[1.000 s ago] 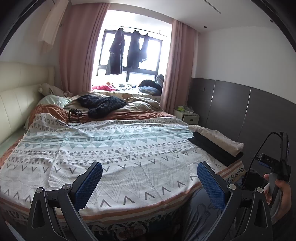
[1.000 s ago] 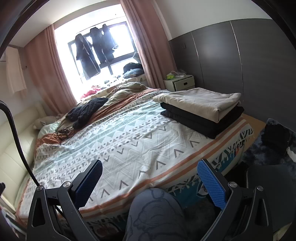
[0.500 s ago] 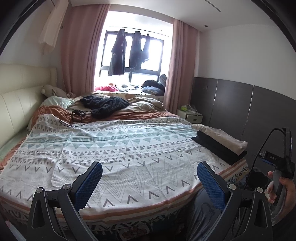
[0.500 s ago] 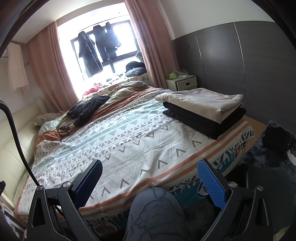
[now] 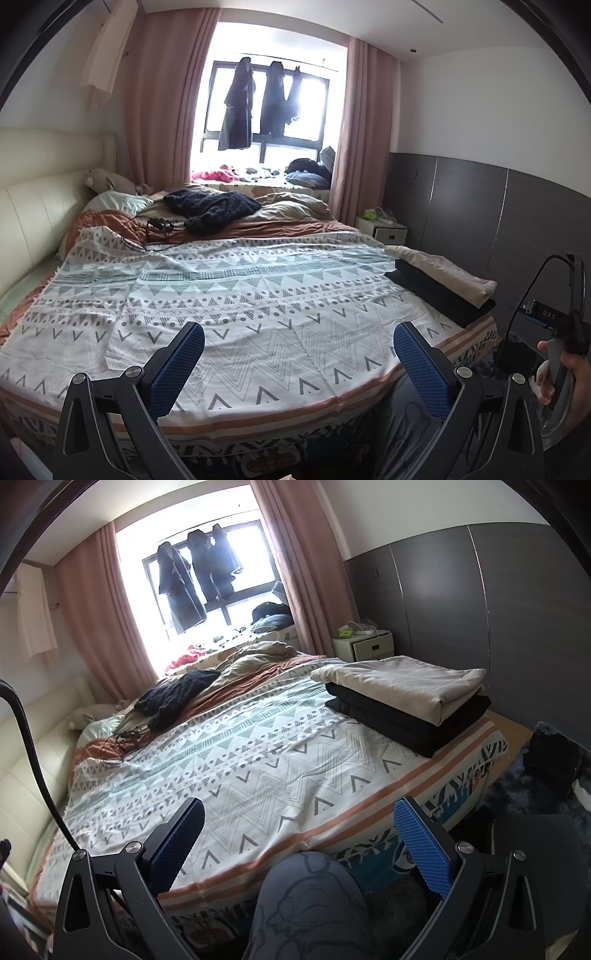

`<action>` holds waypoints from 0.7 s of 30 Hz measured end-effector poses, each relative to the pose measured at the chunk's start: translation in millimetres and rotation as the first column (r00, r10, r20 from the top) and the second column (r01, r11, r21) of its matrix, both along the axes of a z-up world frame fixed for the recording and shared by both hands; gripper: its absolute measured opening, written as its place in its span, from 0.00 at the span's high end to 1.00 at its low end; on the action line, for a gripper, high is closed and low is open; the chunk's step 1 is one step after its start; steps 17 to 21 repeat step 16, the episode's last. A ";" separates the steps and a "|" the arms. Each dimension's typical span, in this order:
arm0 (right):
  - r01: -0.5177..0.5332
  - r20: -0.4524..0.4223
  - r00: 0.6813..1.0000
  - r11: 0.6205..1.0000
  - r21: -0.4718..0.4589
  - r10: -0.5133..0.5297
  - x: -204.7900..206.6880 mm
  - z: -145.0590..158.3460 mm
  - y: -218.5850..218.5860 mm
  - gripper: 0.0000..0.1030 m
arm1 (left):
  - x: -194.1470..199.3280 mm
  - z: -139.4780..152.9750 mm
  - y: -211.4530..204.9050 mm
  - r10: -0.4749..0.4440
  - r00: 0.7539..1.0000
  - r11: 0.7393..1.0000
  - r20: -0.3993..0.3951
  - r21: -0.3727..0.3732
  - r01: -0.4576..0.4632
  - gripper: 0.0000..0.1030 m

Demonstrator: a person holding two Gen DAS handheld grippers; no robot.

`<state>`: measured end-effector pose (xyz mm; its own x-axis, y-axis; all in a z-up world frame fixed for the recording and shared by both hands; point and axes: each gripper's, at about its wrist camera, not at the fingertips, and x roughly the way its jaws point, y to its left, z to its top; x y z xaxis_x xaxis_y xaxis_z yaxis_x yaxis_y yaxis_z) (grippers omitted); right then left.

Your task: Fold large clothes

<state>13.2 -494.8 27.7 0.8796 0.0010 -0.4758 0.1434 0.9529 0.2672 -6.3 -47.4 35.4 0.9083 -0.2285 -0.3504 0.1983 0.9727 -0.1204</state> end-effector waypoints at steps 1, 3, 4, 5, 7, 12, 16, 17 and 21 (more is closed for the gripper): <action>0.000 -0.001 1.000 1.000 0.000 0.000 -0.4 -0.2 0.3 0.00 | -0.3 -0.1 -0.4 0.001 1.000 1.000 0.000 0.001 -0.001 0.00; -0.003 -0.005 1.000 1.000 -0.001 0.003 -0.7 -0.9 0.5 0.00 | -0.2 -0.6 -0.7 0.003 1.000 1.000 -0.003 0.001 -0.003 0.00; -0.004 -0.007 1.000 1.000 -0.001 0.004 -0.7 -1.4 0.6 0.00 | 0.3 -0.7 -0.8 0.003 1.000 1.000 -0.005 0.003 -0.003 0.00; -0.005 -0.010 1.000 1.000 -0.002 0.005 -0.6 -1.9 0.8 0.00 | 0.4 -1.2 -1.3 0.003 1.000 1.000 -0.006 0.006 -0.002 0.00; -0.009 -0.015 1.000 1.000 -0.002 0.009 0.0 -2.8 2.0 0.00 | 0.2 -0.8 -2.2 0.006 1.000 1.000 -0.004 0.018 -0.006 0.00; -0.017 -0.018 1.000 1.000 -0.003 0.017 4.1 0.4 3.8 0.00 | 3.0 1.3 0.4 0.000 1.000 1.000 -0.019 0.010 0.000 0.00; -0.025 -0.026 0.999 1.000 -0.006 0.025 9.3 3.2 5.2 0.00 | 5.2 3.5 5.6 0.013 1.000 1.000 -0.020 -0.012 -0.013 0.00; -0.025 -0.026 0.999 1.000 -0.006 0.025 9.3 3.2 5.2 0.00 | 5.2 3.5 5.6 0.013 1.000 1.000 -0.020 -0.012 -0.013 0.00; -0.025 -0.026 0.999 1.000 -0.006 0.025 9.3 3.2 5.2 0.00 | 5.2 3.5 5.6 0.013 1.000 1.000 -0.020 -0.012 -0.013 0.00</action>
